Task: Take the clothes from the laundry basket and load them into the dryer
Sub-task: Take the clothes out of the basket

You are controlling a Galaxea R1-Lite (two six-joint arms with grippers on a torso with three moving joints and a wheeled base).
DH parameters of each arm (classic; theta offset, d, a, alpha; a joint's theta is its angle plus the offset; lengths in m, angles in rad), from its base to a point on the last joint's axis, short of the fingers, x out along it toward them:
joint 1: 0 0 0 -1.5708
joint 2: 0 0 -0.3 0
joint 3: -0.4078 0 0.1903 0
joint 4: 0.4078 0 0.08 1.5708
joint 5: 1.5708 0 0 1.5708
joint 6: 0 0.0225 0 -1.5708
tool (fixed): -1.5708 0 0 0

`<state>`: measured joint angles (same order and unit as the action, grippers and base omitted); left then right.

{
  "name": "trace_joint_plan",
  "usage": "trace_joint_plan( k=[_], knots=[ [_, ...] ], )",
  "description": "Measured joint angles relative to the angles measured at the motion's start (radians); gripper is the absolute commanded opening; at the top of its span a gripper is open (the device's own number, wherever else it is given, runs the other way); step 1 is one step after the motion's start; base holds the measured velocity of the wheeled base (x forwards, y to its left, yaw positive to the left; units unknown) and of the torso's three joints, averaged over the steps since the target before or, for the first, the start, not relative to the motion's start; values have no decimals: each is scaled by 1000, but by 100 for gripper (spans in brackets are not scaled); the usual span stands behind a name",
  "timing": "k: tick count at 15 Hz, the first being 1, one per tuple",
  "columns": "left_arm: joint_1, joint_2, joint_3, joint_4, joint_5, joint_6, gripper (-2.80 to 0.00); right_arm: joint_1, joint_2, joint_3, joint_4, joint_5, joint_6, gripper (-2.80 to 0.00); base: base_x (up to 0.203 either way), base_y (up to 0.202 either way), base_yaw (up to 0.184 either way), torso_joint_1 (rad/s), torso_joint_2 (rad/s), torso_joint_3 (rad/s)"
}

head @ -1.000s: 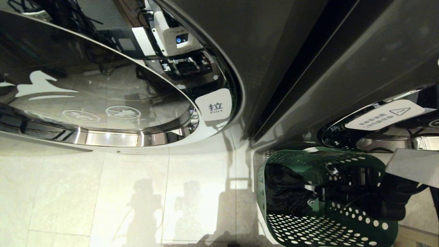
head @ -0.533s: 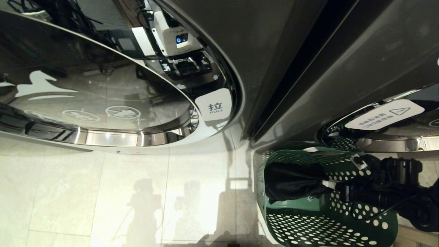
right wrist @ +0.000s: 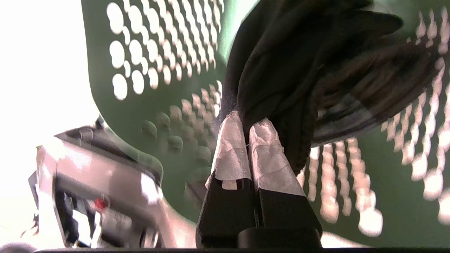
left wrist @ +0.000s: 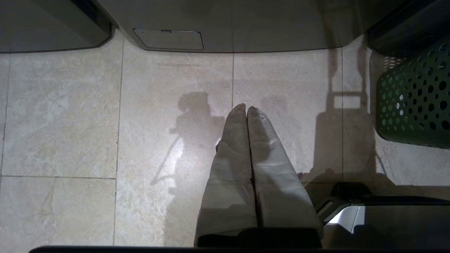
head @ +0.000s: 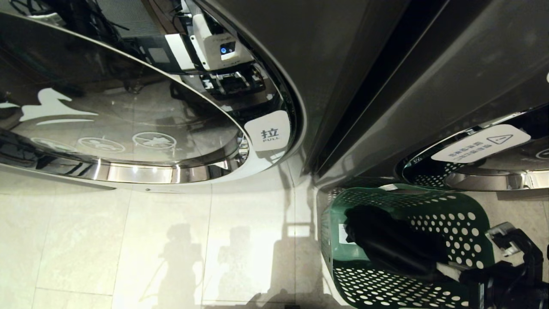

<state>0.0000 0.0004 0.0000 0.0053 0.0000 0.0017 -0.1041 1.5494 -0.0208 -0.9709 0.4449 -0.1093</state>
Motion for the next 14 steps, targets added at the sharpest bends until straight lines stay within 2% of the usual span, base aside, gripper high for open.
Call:
trace_joint_plan(
  k=[4, 7, 10, 14],
  knots=[
    [0, 0, 0, 0, 0, 0, -280, 7, -59, 10, 7, -67, -15, -280, 0, 0, 0, 0, 0, 0],
    [0, 0, 0, 0, 0, 0, -280, 9, -110, -1, 8, -126, -77, -280, 0, 0, 0, 0, 0, 0],
    [0, 0, 0, 0, 0, 0, -280, 12, -190, -2, 9, -142, -131, -280, 0, 0, 0, 0, 0, 0],
    [0, 0, 0, 0, 0, 0, -280, 44, -323, -3, 57, -161, -145, -280, 0, 0, 0, 0, 0, 0]
  ],
)
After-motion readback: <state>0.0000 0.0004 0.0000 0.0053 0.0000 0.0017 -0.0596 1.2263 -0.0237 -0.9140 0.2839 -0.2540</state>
